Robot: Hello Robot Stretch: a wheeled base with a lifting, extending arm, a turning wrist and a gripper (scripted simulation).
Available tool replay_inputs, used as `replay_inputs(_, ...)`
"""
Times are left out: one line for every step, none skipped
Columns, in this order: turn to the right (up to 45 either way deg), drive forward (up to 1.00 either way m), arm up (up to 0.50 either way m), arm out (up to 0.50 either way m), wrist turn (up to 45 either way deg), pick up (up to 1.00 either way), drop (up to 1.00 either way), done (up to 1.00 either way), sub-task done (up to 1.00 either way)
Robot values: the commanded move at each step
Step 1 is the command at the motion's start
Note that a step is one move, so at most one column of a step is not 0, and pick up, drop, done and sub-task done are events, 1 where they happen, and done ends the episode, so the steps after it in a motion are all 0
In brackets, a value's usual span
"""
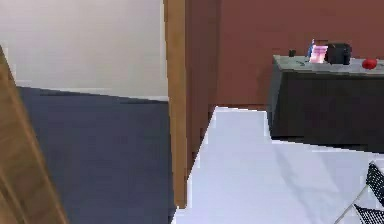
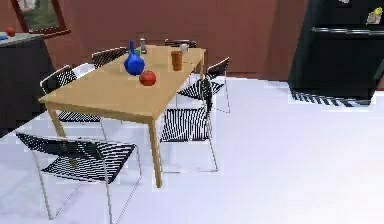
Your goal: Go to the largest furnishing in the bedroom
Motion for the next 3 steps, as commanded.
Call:
replay_inputs(45.0, 0.0, 0.0, 0.0, 0.0, 0.0, 0.0, 0.0, 0.0)
replay_inputs(45.0, 0.0, 0.0, 0.0, 0.0, 0.0, 0.0, 0.0, 0.0)
replay_inputs(15.0, 0.0, 0.0, 0.0, 0.0, 0.0, 0.0, 0.0, 0.0)
